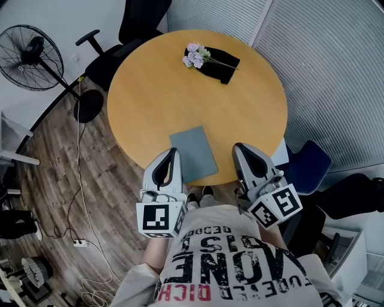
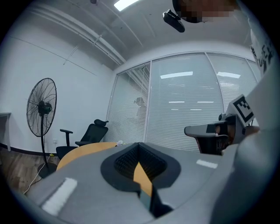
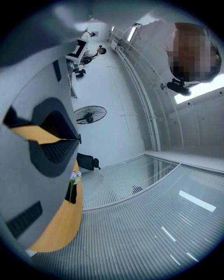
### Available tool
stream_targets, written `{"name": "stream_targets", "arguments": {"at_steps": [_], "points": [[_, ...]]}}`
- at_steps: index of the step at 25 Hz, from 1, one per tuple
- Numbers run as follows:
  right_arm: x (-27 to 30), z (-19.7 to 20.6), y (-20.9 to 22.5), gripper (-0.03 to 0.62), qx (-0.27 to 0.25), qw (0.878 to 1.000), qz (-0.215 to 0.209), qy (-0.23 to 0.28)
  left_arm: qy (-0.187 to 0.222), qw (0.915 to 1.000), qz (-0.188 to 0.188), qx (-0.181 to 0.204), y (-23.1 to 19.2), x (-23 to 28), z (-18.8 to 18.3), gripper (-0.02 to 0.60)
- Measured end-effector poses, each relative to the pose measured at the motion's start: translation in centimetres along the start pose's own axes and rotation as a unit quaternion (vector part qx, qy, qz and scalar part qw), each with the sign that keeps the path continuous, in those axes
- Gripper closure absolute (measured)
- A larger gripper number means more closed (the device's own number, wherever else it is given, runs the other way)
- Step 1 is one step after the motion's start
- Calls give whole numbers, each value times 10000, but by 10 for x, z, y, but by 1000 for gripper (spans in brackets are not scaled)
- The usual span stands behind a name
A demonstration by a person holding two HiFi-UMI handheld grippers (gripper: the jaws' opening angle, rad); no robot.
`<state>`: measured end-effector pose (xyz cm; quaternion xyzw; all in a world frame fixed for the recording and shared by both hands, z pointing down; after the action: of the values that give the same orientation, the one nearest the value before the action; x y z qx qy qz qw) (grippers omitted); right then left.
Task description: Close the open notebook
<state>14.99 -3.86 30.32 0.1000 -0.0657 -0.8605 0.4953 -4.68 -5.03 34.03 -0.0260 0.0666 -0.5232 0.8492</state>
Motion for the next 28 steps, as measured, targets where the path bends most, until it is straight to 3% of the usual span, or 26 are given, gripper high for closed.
{"name": "stream_targets", "arguments": {"at_steps": [22,28], "points": [[-3,27,-39,582,-208,9993,-270,-120,40,9998,25,198,-2,-29,9,571],[0,29,-40,582,-228,9993,-251,-186,-144,9994,275,159,-1,-23,14,571]]}}
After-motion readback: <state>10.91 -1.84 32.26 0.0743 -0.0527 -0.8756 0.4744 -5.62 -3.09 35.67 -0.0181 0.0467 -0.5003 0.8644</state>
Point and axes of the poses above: the fingertips, and each gripper's own axes: x forward along the fingers, y to its right, z out of its underside, the point moved 6 cm from there along -x, backward along the fingers, and after that the axes turned 10 degrees about y, right-handed, at the moved point
